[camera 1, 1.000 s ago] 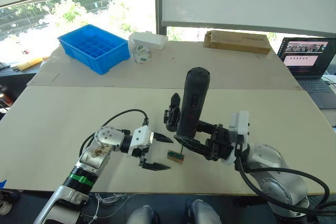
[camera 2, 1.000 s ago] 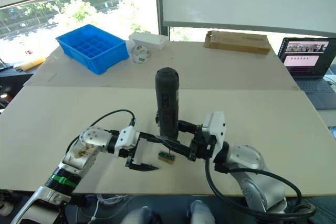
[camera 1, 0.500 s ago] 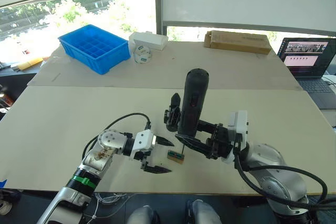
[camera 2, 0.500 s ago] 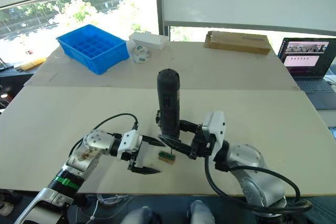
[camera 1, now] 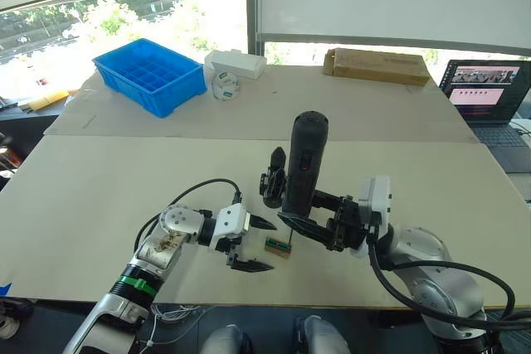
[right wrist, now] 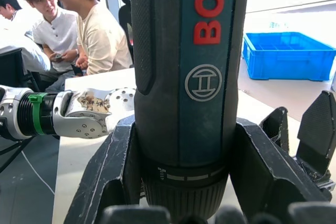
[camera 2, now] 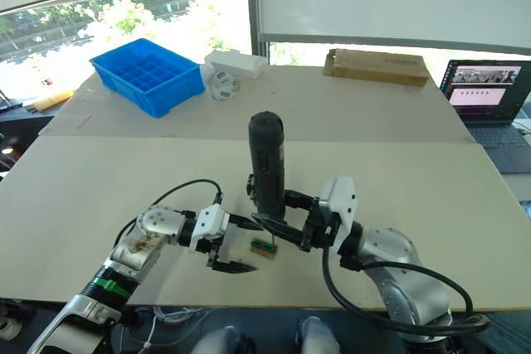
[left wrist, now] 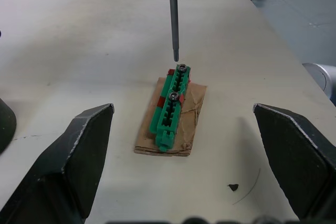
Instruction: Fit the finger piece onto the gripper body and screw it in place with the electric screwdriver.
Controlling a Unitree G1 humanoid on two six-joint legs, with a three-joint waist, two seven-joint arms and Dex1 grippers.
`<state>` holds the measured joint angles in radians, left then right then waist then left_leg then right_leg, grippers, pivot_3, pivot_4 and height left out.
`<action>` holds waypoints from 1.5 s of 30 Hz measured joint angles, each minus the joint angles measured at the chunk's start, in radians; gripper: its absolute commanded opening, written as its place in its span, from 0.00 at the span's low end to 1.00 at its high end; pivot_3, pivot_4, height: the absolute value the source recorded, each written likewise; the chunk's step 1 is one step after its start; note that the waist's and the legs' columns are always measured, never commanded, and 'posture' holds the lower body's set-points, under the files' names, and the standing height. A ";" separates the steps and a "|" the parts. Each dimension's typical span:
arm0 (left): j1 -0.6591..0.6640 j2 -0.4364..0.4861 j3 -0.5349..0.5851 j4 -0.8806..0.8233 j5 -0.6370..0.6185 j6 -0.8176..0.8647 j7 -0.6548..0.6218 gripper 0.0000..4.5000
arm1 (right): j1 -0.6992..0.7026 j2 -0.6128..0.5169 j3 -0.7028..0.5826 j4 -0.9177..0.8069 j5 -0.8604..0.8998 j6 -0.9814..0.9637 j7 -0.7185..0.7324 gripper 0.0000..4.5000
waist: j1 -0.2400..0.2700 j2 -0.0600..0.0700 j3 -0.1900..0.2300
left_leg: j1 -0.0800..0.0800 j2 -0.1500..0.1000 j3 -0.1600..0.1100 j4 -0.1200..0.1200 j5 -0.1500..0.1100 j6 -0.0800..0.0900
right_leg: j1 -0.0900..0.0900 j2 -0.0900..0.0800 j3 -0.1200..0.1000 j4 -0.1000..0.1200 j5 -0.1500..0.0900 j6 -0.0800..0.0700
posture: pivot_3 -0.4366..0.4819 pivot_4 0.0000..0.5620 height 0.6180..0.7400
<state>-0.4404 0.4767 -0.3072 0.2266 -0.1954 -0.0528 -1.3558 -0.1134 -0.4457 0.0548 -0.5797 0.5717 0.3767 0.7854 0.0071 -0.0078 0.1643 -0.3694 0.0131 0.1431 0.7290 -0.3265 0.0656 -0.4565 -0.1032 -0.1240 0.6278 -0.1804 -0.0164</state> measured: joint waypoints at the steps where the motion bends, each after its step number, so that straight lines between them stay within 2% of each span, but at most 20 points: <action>1: -0.002 -0.001 0.000 0.006 0.000 -0.004 0.000 1.00 | 0.004 -0.001 0.000 0.000 0.000 0.000 0.000 0.43 | 0.000 0.000 0.000 | 0.000 0.000 0.000 0.000 0.000 0.000 | 0.000 0.000 0.000 0.000 0.000 0.000 | 0.48 0.27 0.98; 45: -0.021 -0.035 0.000 0.064 0.035 -0.063 0.011 1.00 | -0.033 -0.009 0.019 0.029 -0.004 0.000 0.008 0.43 | 0.001 0.000 0.000 | 0.000 0.000 0.000 0.000 0.000 0.000 | 0.000 0.000 0.000 0.000 0.000 0.000 | 0.48 0.27 0.98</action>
<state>-0.4611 0.4419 -0.3072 0.2907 -0.1601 -0.1162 -1.3452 -0.1467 -0.4548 0.0742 -0.5510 0.5679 0.3768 0.7935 0.0080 -0.0080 0.1641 -0.3694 0.0131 0.1429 0.7290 -0.3267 0.0661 -0.4565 -0.1034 -0.1241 0.6277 -0.1803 -0.0165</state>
